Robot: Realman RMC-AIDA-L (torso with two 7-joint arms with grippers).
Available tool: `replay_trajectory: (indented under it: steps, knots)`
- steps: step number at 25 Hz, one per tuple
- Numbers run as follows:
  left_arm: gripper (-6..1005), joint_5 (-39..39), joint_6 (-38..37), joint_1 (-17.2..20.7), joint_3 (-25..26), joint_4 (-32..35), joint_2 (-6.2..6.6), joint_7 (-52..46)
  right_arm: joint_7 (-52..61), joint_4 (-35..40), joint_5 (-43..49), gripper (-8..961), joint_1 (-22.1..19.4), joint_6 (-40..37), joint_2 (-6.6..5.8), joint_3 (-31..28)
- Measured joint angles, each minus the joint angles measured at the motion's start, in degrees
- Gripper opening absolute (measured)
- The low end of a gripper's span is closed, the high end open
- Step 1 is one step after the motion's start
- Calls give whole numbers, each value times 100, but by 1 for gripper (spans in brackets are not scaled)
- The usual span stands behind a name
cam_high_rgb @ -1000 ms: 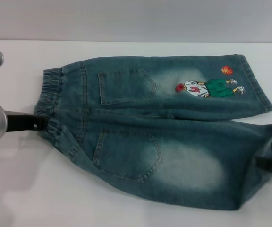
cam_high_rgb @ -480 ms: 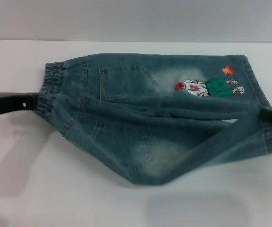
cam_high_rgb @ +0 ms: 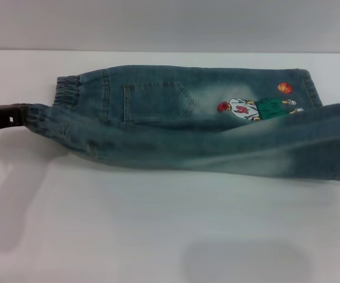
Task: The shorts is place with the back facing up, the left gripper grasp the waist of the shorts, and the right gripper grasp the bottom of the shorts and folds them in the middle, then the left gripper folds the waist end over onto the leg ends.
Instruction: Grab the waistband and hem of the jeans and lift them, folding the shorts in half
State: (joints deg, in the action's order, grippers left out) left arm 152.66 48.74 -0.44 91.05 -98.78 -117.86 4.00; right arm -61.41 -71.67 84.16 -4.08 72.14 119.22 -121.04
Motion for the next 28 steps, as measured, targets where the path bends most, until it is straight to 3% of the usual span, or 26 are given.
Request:
replay_trajectory:
  steps: [13,28]
  knots:
    - [33,-96,-335,76,9,99,0,-41,-770,511,-530,-1,68,-209,-9,-91]
    - [32,-96,-742,-403,9,516,0,-46,-1155,951,-589,-2,634,-351,-22,-590]
